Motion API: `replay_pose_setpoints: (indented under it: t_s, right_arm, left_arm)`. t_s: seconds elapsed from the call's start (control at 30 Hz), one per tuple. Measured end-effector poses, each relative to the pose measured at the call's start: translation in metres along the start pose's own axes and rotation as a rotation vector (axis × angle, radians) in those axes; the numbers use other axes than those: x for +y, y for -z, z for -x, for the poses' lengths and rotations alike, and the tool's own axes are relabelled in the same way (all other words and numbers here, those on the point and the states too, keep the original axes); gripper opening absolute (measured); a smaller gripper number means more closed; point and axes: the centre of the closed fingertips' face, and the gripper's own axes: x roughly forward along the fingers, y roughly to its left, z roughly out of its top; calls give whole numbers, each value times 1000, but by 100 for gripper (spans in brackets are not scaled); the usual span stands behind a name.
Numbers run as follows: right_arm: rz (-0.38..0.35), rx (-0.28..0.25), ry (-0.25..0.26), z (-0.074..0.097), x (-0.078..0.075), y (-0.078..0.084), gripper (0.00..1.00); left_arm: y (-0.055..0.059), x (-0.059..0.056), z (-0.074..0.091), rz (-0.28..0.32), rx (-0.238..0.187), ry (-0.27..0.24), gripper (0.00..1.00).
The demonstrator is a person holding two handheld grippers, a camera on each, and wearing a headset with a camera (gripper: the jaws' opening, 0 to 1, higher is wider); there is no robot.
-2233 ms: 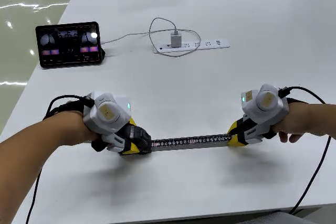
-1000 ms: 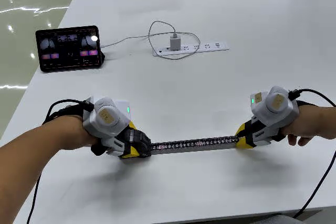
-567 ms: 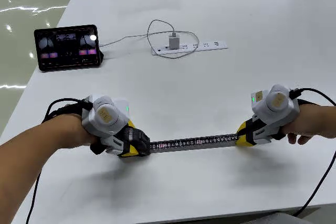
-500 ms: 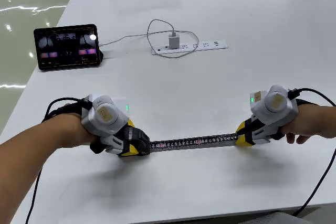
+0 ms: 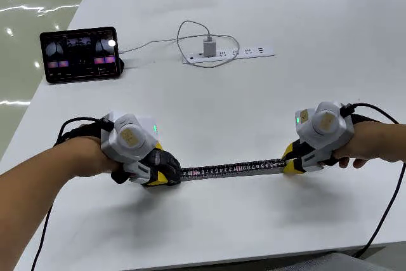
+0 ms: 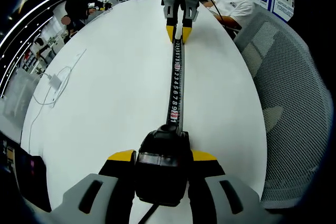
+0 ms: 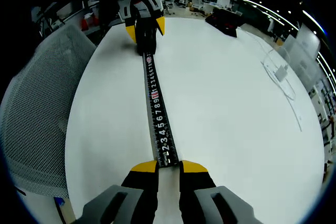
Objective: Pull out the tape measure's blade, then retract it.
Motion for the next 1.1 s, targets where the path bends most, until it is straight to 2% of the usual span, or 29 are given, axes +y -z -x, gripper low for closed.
replay_pose_setpoints:
  t_s: [0.3, 0.47, 0.63, 0.8, 0.93, 1.1]
  right_arm:
    - [43, 18, 13, 0, 1, -1, 14]
    - [54, 2, 19, 3, 1, -8, 15]
    - [84, 7, 13, 5, 3, -14, 16]
    - [95, 28, 0, 5, 3, -10, 21]
    - [95, 35, -3, 6, 3, -9, 21]
    - [84, 40, 0, 6, 3, -6, 27]
  left_arm:
    - [-1, 1, 0, 9, -9, -4, 35]
    - [0, 1, 2, 18, -8, -1, 36]
    - [-1, 0, 5, 24, -10, 4, 44]
    - [-2, -3, 8, 22, -7, 24, 47]
    - [-2, 0, 10, 34, -14, 8, 55]
    - [-3, 0, 11, 50, -28, 0, 59]
